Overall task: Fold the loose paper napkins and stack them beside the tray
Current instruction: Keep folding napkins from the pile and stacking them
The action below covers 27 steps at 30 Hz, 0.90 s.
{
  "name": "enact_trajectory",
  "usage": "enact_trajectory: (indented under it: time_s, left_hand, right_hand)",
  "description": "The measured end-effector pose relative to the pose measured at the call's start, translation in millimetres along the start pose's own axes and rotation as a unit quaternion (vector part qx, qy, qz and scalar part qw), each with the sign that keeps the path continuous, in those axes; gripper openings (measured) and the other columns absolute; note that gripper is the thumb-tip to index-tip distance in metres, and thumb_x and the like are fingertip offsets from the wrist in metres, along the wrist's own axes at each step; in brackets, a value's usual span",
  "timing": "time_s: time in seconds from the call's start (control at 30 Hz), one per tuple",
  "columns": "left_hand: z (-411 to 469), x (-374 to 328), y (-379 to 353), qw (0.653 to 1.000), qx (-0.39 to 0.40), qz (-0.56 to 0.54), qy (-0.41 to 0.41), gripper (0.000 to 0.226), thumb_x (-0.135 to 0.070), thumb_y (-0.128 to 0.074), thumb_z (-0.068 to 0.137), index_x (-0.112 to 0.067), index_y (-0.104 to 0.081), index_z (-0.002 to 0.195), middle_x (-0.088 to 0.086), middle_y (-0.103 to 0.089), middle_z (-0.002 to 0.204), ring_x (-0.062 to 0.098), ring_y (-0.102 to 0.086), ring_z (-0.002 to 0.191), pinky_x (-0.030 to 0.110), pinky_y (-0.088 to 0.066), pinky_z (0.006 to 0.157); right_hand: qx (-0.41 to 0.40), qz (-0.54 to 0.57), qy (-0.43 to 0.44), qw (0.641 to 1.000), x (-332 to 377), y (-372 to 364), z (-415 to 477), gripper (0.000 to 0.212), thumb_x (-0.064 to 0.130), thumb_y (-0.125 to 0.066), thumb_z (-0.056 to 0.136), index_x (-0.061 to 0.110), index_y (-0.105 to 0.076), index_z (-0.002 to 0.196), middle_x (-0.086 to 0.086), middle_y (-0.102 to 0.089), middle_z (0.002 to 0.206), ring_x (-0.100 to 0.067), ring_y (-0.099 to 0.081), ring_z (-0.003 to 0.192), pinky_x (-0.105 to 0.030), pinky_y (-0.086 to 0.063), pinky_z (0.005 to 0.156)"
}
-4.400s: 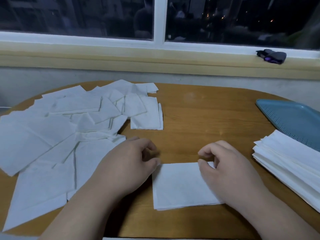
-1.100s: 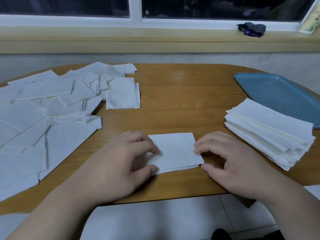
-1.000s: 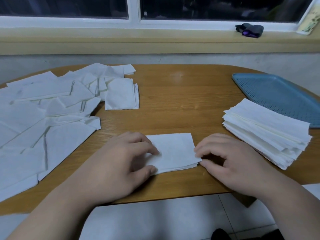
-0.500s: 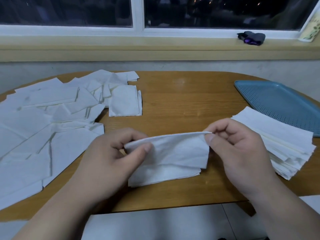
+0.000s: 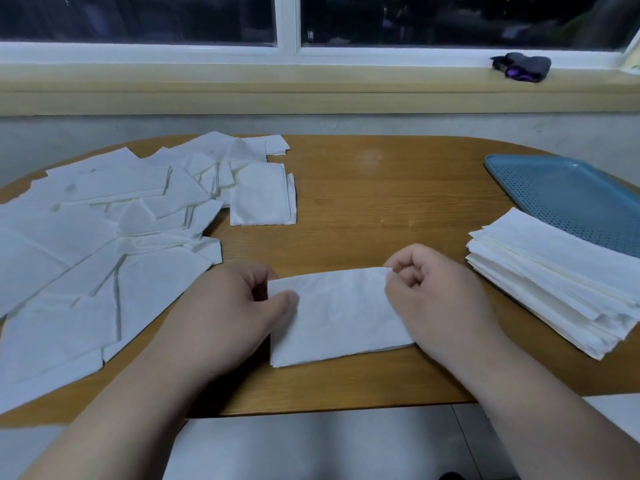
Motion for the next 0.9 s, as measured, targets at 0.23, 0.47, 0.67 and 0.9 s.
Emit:
enact_trajectory:
  time_s: [0.23,0.47,0.67,0.9]
  left_hand:
    - [3.0,0.5,-0.7,0.991,-0.02,0.131,-0.009,0.024,-0.045,-0.066,0.087,-0.026,-0.059,0.074,-0.01,-0.062,0.067,0.002,-0.056,0.066,0.027,-0.043,0.057]
    - [1.8,1.3,4.5,0.996,-0.035,0.075,-0.043,0.021,-0.047,-0.071,0.08,-0.042,-0.055,0.094,-0.019,-0.057,0.085,-0.011,-0.052,0.082,0.019,-0.038,0.062]
    - [-2.8,-14.0,-6.7,0.99,-0.009,0.077,-0.121,0.012,-0.045,-0.069,0.083,-0.04,-0.062,0.091,-0.017,-0.055,0.088,-0.007,-0.051,0.089,0.016,-0.039,0.065]
    - [-7.5,-37.9,-33.3,0.972,0.043,0.087,-0.213,0.016,-0.05,-0.065,0.086,-0.04,-0.065,0.098,-0.024,-0.055,0.096,-0.005,-0.055,0.092,0.023,-0.049,0.075]
  right_hand:
    - [0.006,-0.155,0.05,0.987,5.0,-8.3,-2.5,0.022,0.032,-0.053,0.095,0.032,-0.061,0.115,0.018,-0.052,0.097,-0.004,-0.05,0.083,-0.023,-0.038,0.065]
    - [0.071,-0.139,0.19,0.969,21.1,-18.0,-12.9,0.026,0.036,-0.057,0.088,0.029,-0.071,0.109,0.018,-0.055,0.116,-0.002,-0.042,0.117,-0.025,-0.037,0.098]
    - [0.12,-0.166,0.207,0.957,14.8,-21.4,-18.0,0.036,0.049,-0.044,0.089,0.036,-0.072,0.107,0.024,-0.057,0.113,0.002,-0.044,0.116,-0.019,-0.025,0.099]
    - [0.087,-0.256,0.129,0.954,-2.2,7.2,-25.9,0.033,0.051,-0.043,0.098,0.039,-0.063,0.123,0.024,-0.05,0.119,-0.002,-0.042,0.117,-0.028,-0.03,0.1]
Point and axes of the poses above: each hand's wrist, its own z-axis towards the middle knuckle, its own y-axis out of the back of the hand, x = y × z, the point moved 7 cm from there along z, towards the middle knuckle
